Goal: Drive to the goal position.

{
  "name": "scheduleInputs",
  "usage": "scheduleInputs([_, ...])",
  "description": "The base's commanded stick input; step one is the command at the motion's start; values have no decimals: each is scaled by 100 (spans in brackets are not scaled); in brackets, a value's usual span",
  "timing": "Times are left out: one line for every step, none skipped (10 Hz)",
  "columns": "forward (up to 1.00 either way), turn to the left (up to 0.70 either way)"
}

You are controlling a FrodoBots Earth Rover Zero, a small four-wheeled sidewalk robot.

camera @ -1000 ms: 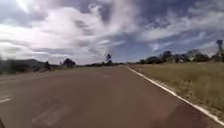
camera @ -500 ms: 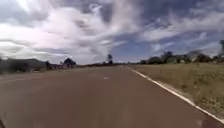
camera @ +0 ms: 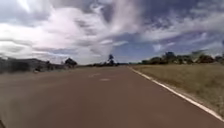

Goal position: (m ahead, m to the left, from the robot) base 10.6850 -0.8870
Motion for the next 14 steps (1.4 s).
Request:
scheduleInputs([100, 0])
scheduleInputs([100, 0])
scheduleInputs([100, 0])
scheduleInputs([100, 0])
scheduleInputs([100, 0])
scheduleInputs([100, 0])
scheduleInputs([100, 0])
scheduleInputs([100, 0])
scheduleInputs([100, 0])
scheduleInputs([100, 0])
scheduleInputs([100, -40])
scheduleInputs([100, -40])
scheduleInputs([100, -40])
scheduleInputs([100, -40])
